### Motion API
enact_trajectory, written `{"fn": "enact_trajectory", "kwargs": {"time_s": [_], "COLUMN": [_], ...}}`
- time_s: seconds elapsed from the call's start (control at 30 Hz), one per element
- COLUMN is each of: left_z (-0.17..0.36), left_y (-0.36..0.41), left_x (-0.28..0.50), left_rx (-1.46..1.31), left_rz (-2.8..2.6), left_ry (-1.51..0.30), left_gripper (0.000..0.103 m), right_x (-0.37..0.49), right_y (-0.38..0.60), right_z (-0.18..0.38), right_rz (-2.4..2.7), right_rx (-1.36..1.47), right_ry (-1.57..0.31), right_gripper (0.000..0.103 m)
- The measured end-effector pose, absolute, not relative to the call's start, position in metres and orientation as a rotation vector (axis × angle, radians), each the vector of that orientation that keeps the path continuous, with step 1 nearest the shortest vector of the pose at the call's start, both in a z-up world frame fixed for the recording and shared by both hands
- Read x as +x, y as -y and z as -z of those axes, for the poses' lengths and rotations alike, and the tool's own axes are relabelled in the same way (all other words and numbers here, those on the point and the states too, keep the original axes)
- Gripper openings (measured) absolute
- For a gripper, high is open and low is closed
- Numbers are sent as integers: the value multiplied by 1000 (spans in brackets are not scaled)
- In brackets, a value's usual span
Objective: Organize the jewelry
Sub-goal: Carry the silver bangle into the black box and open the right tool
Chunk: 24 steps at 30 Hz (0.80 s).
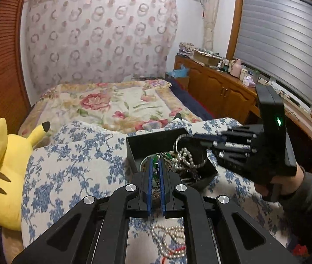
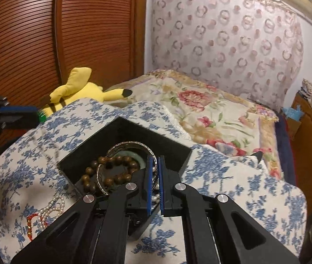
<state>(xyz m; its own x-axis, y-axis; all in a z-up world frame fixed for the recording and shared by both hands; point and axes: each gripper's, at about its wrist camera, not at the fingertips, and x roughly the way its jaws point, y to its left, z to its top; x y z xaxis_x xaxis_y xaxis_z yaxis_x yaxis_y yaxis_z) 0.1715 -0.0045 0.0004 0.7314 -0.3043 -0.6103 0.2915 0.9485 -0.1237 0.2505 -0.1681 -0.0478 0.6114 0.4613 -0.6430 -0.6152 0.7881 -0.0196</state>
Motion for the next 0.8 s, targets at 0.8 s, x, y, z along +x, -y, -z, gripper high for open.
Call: {"fn": "enact_trajectory", "kwargs": {"time_s": [0.8], "left_z": [21], "left_y": [25], "left_x": [248], "left_rx": [-9], "left_rz": [315], "left_ry": [-744], "left_gripper": [5], "right_x": [256], "right_y": [194], "right_z": [57], "right_rz": [-689], "right_rx": [-133], "right_ry": [-734], "right_gripper": [12]}}
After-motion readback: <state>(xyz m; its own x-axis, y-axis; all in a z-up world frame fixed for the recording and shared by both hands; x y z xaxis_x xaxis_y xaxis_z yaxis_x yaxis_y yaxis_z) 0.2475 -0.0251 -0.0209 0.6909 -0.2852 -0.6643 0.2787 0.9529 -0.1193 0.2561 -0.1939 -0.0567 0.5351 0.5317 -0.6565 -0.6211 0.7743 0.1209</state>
